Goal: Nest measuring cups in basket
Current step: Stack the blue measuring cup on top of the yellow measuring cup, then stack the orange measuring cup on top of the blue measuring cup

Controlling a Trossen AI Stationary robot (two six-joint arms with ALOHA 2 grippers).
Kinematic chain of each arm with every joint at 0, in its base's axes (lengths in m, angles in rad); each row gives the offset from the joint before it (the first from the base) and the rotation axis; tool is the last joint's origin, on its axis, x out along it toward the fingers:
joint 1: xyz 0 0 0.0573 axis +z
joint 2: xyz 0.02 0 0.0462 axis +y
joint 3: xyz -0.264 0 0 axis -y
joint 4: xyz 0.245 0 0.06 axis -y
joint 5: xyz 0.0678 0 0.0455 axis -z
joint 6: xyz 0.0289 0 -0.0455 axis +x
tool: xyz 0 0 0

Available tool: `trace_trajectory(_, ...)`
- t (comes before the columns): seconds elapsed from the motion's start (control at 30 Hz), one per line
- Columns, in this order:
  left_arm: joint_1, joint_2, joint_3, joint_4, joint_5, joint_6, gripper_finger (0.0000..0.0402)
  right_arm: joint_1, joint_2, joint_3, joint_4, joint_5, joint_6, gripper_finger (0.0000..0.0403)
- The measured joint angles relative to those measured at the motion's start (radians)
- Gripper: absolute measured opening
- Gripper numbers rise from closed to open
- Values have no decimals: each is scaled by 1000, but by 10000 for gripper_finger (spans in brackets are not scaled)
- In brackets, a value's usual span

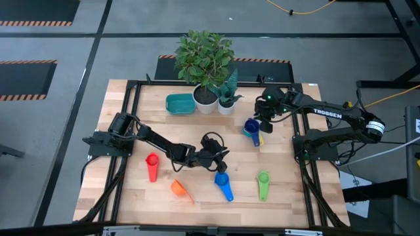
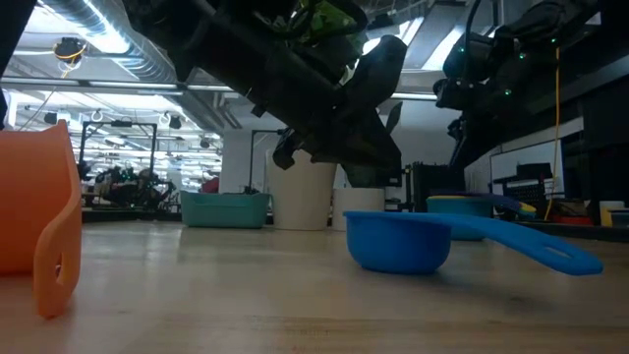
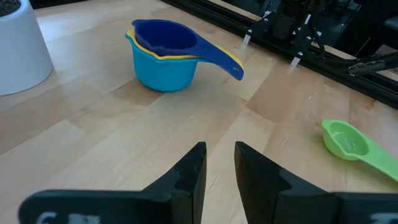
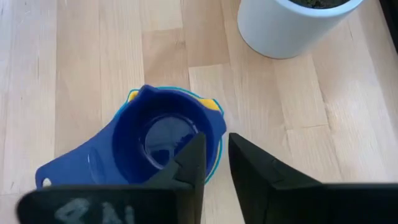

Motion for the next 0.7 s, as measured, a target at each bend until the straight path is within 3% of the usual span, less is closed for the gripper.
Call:
trace_trajectory(0.27,0,0,0,0,0,9,76,0,0,0,39,0,0,89)
trace_trajectory(0.7,3,-112,10,-27,105,359,76,1,0,0,61,-3,132,90)
